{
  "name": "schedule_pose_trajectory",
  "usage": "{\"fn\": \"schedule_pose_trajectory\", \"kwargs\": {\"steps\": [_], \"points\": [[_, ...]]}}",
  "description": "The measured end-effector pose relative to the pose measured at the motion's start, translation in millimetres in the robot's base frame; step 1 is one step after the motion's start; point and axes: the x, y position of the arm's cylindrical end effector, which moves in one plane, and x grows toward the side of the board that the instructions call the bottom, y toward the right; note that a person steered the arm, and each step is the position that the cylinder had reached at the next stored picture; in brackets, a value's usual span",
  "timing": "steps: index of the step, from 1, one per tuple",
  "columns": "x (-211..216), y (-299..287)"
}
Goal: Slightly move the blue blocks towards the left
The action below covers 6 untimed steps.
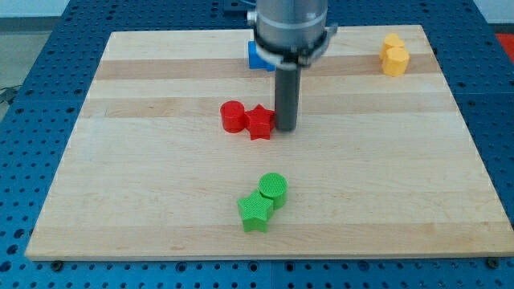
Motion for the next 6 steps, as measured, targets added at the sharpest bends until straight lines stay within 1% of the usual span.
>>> {"fn": "schedule_pose_trajectory", "kwargs": {"steps": [1,2,3,4,5,6], "points": [[-27,0],[-51,18],[-59,26],[-55,61],[-55,78],[-64,76]]}}
